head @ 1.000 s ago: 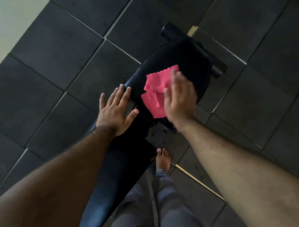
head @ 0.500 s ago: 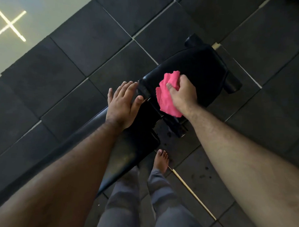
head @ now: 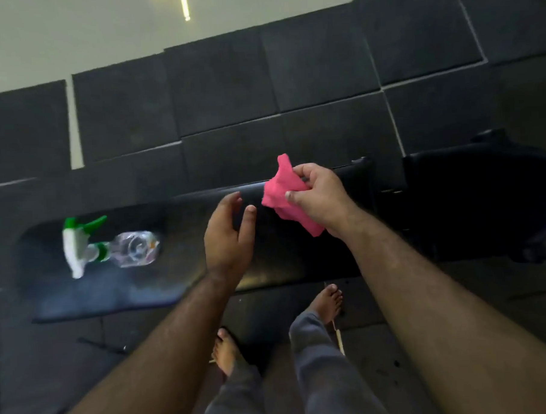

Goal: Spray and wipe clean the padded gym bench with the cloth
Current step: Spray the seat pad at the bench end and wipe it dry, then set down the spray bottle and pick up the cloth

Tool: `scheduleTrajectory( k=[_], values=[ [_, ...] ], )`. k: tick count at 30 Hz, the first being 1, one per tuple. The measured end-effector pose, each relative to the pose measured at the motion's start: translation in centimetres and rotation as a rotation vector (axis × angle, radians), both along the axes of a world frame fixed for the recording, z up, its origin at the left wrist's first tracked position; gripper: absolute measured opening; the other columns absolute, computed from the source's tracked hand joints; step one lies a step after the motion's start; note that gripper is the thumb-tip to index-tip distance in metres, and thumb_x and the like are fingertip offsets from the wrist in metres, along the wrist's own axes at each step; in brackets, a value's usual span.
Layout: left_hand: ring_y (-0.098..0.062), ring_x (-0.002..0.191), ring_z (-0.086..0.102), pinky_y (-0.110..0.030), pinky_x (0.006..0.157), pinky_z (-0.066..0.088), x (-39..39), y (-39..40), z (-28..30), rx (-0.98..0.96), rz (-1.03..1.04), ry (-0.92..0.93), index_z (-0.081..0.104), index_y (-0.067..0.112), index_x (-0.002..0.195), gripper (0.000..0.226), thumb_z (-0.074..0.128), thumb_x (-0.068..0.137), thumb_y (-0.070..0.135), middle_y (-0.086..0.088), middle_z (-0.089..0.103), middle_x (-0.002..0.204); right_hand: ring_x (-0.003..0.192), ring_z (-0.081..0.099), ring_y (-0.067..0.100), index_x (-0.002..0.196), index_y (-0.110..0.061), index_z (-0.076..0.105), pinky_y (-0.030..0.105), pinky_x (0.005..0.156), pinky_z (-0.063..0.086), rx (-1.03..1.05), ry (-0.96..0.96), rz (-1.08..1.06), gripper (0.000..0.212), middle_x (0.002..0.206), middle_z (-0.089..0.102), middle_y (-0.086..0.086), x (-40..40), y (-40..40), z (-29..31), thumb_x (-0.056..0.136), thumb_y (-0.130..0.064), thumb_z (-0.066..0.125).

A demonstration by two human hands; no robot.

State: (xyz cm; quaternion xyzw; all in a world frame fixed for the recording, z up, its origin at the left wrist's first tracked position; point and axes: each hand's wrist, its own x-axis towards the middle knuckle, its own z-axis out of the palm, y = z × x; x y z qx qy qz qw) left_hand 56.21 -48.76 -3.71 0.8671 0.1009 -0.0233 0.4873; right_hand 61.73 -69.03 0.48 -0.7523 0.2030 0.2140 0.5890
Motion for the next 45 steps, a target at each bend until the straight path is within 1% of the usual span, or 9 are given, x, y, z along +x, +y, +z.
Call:
scheduleTrajectory(
  k=[6, 11, 17, 23, 28, 31, 34, 39, 45],
  values=[
    [-0.005, 0.068, 0.058, -0.053, 0.084, 0.057, -5.9, 10.7, 0.0, 0.059, 0.714, 0.133, 0.063, 0.019, 0.104, 0.038, 0.087, 0.089, 0.044, 0.006, 0.061, 0.081, 0.075, 0.076, -0.002, 0.092, -0.033, 0.075, 0.013, 0.062, 0.056, -0.081, -0.053, 0.216, 0.037, 0.088, 0.078, -0.016, 0.1, 10.8, 0.4, 0.088, 0.004, 0.070],
    [-0.031, 0.140, 0.055, -0.044, 0.125, 0.040, -4.0, 17.2, -1.6, 0.157, 0.815, 0.048, 0.042, 0.000, 0.161, 0.124, 0.106, 0.063, 0.043, -0.018, 0.056, 0.154, 0.096, 0.074, 0.024, 0.100, -0.018, 0.078, 0.047, 0.094, 0.059, -0.206, -0.097, 0.349, 0.020, 0.098, 0.079, 0.000, -0.8, 17.8, -0.5, 0.081, -0.010, 0.080],
    [-0.003, 0.097, 0.076, -0.034, 0.095, 0.061, -2.5, 20.9, -2.6, -0.038, 0.489, 0.128, 0.078, 0.031, 0.114, 0.044, 0.088, 0.079, 0.056, 0.012, 0.079, 0.104, 0.087, 0.079, 0.015, 0.088, -0.037, 0.077, 0.042, 0.084, 0.064, -0.192, -0.062, 0.323, 0.022, 0.094, 0.080, -0.005, -2.7, 24.1, -0.8, 0.079, -0.017, 0.076],
    [-0.004, 0.100, 0.078, -0.023, 0.093, 0.059, -9.8, 28.8, -0.1, -0.103, 0.724, 0.078, 0.073, 0.041, 0.115, 0.055, 0.085, 0.068, 0.067, 0.010, 0.082, 0.105, 0.089, 0.081, 0.032, 0.089, -0.037, 0.075, 0.055, 0.087, 0.065, -0.146, -0.070, 0.457, 0.025, 0.100, 0.080, 0.004, -5.8, 33.6, 0.4, 0.079, -0.014, 0.072],
    [0.016, 0.081, 0.072, -0.007, 0.076, 0.055, -19.7, 38.1, 0.3, -0.053, 1.033, 0.043, 0.075, 0.065, 0.095, 0.033, 0.093, 0.070, 0.057, 0.038, 0.075, 0.086, 0.061, 0.070, -0.009, 0.082, -0.028, 0.071, 0.009, 0.056, 0.051, -0.130, -0.109, 0.679, 0.031, 0.075, 0.073, -0.013, -10.6, 45.2, 1.0, 0.085, 0.003, 0.072],
    [0.014, 0.083, 0.071, -0.013, 0.080, 0.056, -27.2, 43.5, 0.7, 0.040, 1.192, 0.087, 0.061, 0.082, 0.093, 0.044, 0.093, 0.073, 0.059, 0.043, 0.071, 0.085, 0.068, 0.068, -0.007, 0.087, -0.022, 0.074, 0.011, 0.065, 0.049, -0.144, -0.118, 0.878, 0.019, 0.079, 0.073, -0.012, -15.3, 53.4, 0.6, 0.089, -0.003, 0.074],
    [-0.008, 0.090, 0.075, -0.035, 0.090, 0.064, -35.5, 47.5, -0.1, 0.066, 1.390, 0.140, 0.070, 0.060, 0.093, 0.032, 0.086, 0.068, 0.073, 0.021, 0.074, 0.083, 0.090, 0.070, 0.008, 0.102, -0.018, 0.078, 0.022, 0.082, 0.051, -0.182, -0.170, 1.079, 0.014, 0.098, 0.077, -0.005, -20.8, 61.3, 0.1, 0.092, -0.011, 0.073],
    [-0.004, 0.088, 0.077, -0.034, 0.093, 0.063, -46.9, 50.5, -1.6, 0.035, 1.637, 0.134, 0.076, 0.053, 0.091, 0.027, 0.097, 0.073, 0.052, 0.024, 0.077, 0.085, 0.063, 0.063, -0.021, 0.107, -0.014, 0.077, -0.001, 0.056, 0.042, -0.075, -0.291, 1.142, 0.024, 0.078, 0.068, -0.020, -29.4, 72.0, -0.8, 0.094, 0.002, 0.066],
    [0.003, 0.087, 0.075, -0.007, 0.082, 0.055, -55.6, 52.8, -3.9, 0.018, 1.885, 0.182, 0.081, 0.023, 0.110, 0.048, 0.103, 0.073, 0.044, 0.016, 0.081, 0.093, 0.109, 0.072, 0.037, 0.122, -0.014, 0.079, 0.048, 0.098, 0.054, -0.096, -0.768, 1.660, 0.032, 0.115, 0.079, 0.011, -39.8, 79.2, -4.7, 0.092, -0.011, 0.068]
  ],
)
